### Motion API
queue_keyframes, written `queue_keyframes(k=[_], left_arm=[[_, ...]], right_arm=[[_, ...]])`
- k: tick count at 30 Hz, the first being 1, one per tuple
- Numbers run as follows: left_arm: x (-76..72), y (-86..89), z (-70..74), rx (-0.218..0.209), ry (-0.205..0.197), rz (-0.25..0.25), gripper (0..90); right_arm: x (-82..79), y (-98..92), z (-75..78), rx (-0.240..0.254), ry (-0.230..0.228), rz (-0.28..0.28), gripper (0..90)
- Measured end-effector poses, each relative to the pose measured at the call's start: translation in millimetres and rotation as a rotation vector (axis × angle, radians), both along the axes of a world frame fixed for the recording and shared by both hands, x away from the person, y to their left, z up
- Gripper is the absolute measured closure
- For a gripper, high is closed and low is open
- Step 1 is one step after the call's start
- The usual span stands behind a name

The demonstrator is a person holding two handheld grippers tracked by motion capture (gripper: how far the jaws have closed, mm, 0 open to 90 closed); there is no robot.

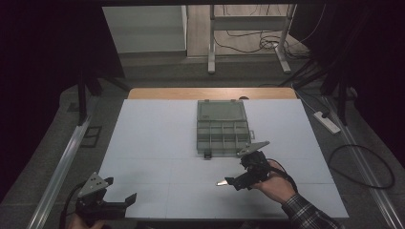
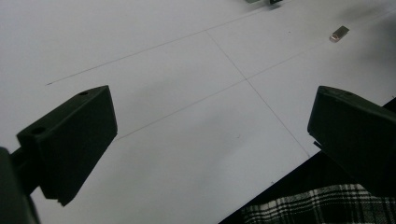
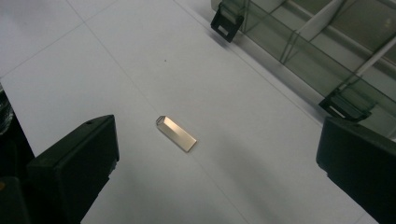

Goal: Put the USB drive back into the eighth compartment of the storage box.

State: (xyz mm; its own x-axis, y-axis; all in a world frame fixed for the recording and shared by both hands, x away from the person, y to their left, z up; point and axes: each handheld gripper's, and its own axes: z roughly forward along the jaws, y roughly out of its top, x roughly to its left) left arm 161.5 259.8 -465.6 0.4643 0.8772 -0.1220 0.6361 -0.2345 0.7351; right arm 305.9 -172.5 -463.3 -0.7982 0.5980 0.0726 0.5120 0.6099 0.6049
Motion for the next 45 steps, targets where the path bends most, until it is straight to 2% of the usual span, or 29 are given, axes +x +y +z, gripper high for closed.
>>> queue_keyframes(k=[16, 31, 38, 45], left_arm=[[0.0, 0.1, 0.0, 0.000, 0.001, -0.001, 1.7], [0.0, 0.1, -0.1, 0.000, 0.000, 0.000, 1.8], [-0.1, 0.1, -0.1, 0.001, 0.000, -0.001, 1.8], [-0.1, 0.0, 0.0, 0.003, 0.001, 0.000, 1.9]], right_arm=[[4.1, 24.5, -11.5, -0.083, 0.073, 0.040, 0.0], [8.2, 44.5, -21.5, -0.143, 0.087, 0.088, 0.0], [8.8, 51.3, -32.0, -0.204, 0.087, 0.130, 0.0], [9.3, 57.7, -41.0, -0.240, 0.091, 0.144, 0.0]])
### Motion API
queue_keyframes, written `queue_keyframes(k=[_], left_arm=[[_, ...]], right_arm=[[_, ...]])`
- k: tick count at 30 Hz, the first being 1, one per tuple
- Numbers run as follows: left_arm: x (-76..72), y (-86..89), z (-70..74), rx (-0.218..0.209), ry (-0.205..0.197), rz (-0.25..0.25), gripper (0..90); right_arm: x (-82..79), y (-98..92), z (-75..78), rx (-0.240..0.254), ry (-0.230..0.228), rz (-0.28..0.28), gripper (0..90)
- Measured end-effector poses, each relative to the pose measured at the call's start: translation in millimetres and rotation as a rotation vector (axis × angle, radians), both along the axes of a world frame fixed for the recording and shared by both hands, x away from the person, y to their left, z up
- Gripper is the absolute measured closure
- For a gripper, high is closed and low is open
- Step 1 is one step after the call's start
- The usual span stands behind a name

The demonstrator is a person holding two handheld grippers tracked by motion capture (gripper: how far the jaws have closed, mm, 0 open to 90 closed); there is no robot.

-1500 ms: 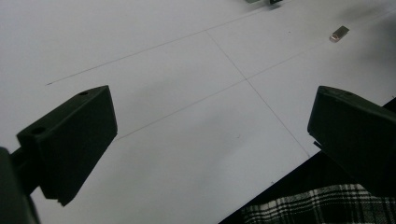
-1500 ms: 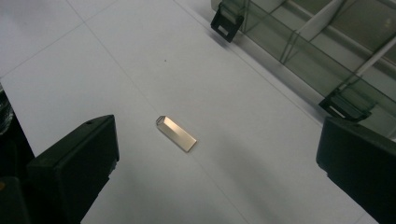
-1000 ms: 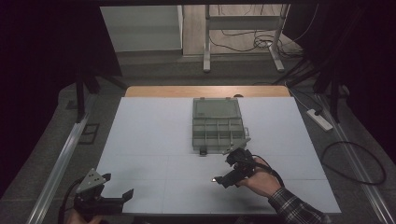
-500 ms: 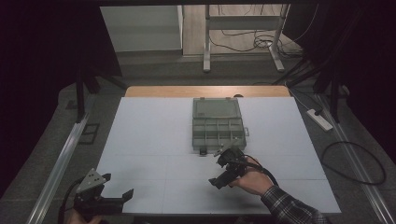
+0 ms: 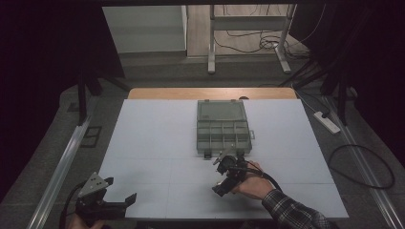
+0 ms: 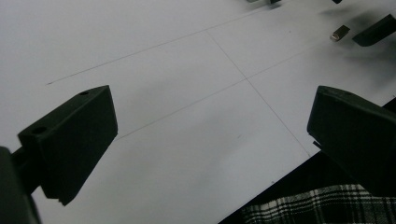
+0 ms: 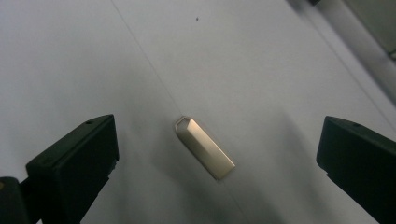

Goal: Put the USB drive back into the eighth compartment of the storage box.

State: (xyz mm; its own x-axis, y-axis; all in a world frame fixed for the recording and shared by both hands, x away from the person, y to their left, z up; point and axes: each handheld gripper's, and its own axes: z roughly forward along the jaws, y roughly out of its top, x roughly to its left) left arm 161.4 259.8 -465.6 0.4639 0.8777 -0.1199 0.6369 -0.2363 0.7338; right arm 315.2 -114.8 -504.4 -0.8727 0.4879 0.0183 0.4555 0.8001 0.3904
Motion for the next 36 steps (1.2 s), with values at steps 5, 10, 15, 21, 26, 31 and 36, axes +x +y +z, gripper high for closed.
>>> queue_keyframes(k=[5, 10, 15, 21, 26, 31, 36], left_arm=[[-0.1, -0.1, 0.0, 0.001, -0.002, 0.001, 2.0], [-0.3, -0.2, 0.1, 0.004, -0.002, -0.002, 2.1], [-0.5, -0.5, 0.2, 0.005, -0.002, -0.002, 2.2], [-0.5, -0.7, 0.2, 0.006, -0.003, -0.002, 2.2], [-0.5, -1.0, 0.2, 0.008, -0.003, -0.003, 2.3], [-0.5, -1.0, 0.2, 0.009, -0.004, -0.003, 2.3], [-0.7, -1.1, 0.2, 0.010, -0.005, -0.003, 2.3]], right_arm=[[-0.9, 3.5, -6.7, -0.036, 0.000, 0.024, 0.0], [-2.5, 5.0, -12.9, -0.076, -0.014, 0.032, 0.0], [-2.9, 4.8, -12.7, -0.075, -0.012, 0.034, 0.2], [-3.7, 5.0, -6.8, -0.079, -0.006, 0.044, 18.4], [-2.8, 1.6, 0.2, -0.065, -0.002, 0.071, 50.4], [-4.3, 0.8, 2.2, -0.068, -0.012, 0.123, 78.2], [-3.3, 1.1, 2.7, -0.069, -0.004, 0.114, 78.5]])
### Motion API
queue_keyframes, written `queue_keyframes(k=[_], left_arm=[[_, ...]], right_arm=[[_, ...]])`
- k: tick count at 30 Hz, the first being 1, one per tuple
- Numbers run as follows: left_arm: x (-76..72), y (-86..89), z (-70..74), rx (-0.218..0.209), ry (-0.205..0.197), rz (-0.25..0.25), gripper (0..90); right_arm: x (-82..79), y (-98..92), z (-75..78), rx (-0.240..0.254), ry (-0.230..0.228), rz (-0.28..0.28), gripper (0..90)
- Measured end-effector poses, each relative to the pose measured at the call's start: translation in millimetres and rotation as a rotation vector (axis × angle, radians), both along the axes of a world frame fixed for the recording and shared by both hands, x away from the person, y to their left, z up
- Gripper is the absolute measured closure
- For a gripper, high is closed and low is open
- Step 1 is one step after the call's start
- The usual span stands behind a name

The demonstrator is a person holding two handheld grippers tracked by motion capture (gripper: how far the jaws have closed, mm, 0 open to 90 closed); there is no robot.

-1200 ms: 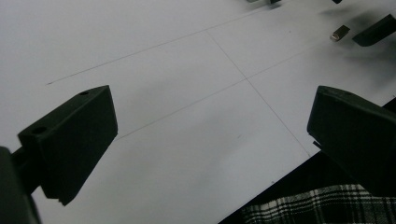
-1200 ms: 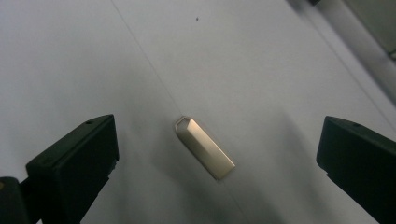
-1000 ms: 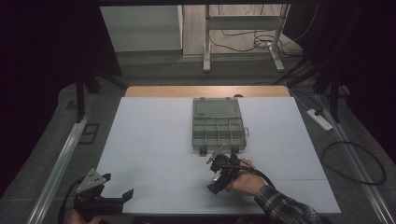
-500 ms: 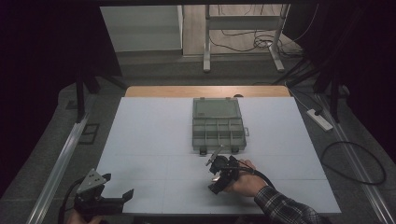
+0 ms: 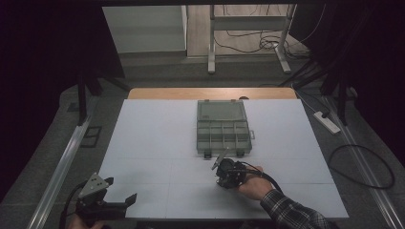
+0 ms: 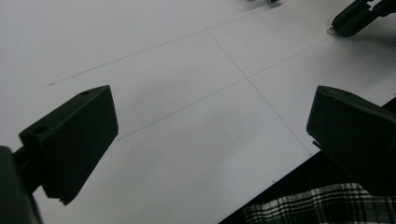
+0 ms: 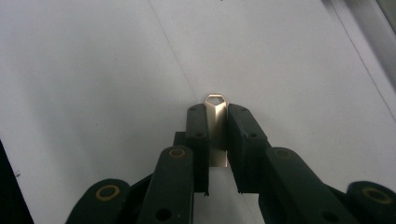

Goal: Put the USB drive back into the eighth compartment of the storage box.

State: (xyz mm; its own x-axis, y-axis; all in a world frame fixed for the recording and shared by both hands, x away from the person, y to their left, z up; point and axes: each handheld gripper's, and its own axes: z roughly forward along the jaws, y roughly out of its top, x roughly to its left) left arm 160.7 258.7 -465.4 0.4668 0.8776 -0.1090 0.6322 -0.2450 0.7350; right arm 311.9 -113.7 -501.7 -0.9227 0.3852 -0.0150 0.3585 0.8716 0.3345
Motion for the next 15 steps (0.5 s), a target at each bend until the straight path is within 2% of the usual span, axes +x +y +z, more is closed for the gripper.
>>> queue_keyframes(k=[7, 11, 15], left_arm=[[0.0, -0.1, 0.1, 0.001, -0.001, 0.000, 2.3], [-0.1, 0.2, 0.0, -0.001, -0.002, 0.001, 2.3], [-0.1, 0.0, 0.0, 0.000, -0.003, 0.001, 2.3]], right_arm=[[0.5, -1.7, 1.2, 0.021, 0.003, -0.011, 78.4], [1.6, -4.7, 7.9, 0.067, 0.000, -0.020, 78.5], [2.6, -7.2, 12.2, 0.092, -0.006, -0.025, 78.5]])
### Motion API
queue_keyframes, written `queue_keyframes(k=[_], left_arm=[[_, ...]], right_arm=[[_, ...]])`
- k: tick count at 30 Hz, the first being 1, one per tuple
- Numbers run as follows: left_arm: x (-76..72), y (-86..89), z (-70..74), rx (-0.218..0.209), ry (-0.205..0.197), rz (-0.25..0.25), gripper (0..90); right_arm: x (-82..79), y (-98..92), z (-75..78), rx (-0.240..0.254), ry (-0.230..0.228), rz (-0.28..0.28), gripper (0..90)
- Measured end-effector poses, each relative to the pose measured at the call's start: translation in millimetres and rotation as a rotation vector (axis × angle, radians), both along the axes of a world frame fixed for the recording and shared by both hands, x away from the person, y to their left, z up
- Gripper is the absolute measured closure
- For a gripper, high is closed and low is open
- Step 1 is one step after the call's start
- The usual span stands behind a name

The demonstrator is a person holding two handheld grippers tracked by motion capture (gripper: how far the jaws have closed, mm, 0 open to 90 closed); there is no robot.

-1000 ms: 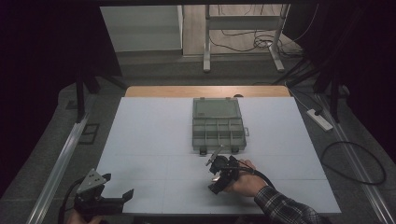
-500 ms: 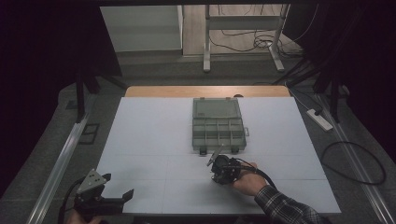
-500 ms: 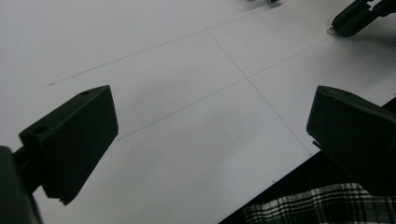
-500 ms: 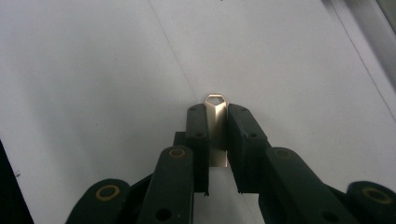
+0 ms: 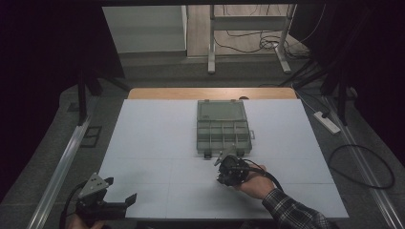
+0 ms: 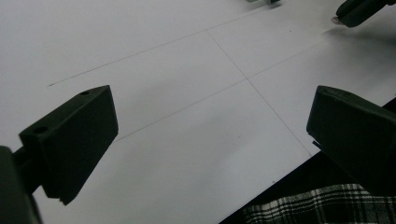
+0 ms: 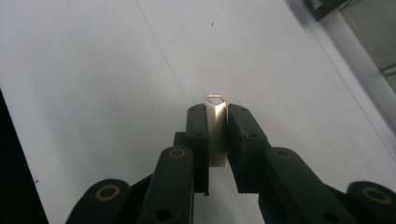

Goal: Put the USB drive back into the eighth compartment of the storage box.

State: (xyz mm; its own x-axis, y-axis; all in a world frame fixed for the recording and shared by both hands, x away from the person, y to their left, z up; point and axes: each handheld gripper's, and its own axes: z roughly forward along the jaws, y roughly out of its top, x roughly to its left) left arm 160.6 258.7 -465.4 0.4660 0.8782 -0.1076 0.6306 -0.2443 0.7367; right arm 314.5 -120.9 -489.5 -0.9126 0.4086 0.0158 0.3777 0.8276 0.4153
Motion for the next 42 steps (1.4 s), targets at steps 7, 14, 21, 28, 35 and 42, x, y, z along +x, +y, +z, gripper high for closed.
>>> queue_keyframes(k=[7, 14, 21, 28, 35, 42], left_arm=[[-0.1, 0.2, 0.1, -0.001, 0.000, 0.000, 2.3], [0.0, 0.2, 0.1, -0.001, 0.001, 0.000, 2.3], [0.0, 0.1, 0.1, -0.001, 0.001, 0.001, 2.3], [0.0, 0.2, 0.1, -0.002, 0.002, 0.000, 2.3], [0.1, 0.2, 0.1, -0.001, 0.003, 0.000, 2.3], [0.1, 0.1, 0.0, -0.001, 0.003, 0.001, 2.3]], right_arm=[[2.3, -3.9, 7.8, 0.043, -0.007, -0.014, 78.5], [4.4, -8.1, 14.8, 0.072, -0.026, -0.033, 78.5], [8.3, -13.9, 21.3, 0.094, -0.045, -0.059, 78.4], [11.6, -17.7, 25.1, 0.111, -0.060, -0.077, 78.5], [15.2, -21.2, 28.7, 0.128, -0.068, -0.095, 78.4], [19.3, -24.1, 32.5, 0.145, -0.085, -0.111, 78.4]])
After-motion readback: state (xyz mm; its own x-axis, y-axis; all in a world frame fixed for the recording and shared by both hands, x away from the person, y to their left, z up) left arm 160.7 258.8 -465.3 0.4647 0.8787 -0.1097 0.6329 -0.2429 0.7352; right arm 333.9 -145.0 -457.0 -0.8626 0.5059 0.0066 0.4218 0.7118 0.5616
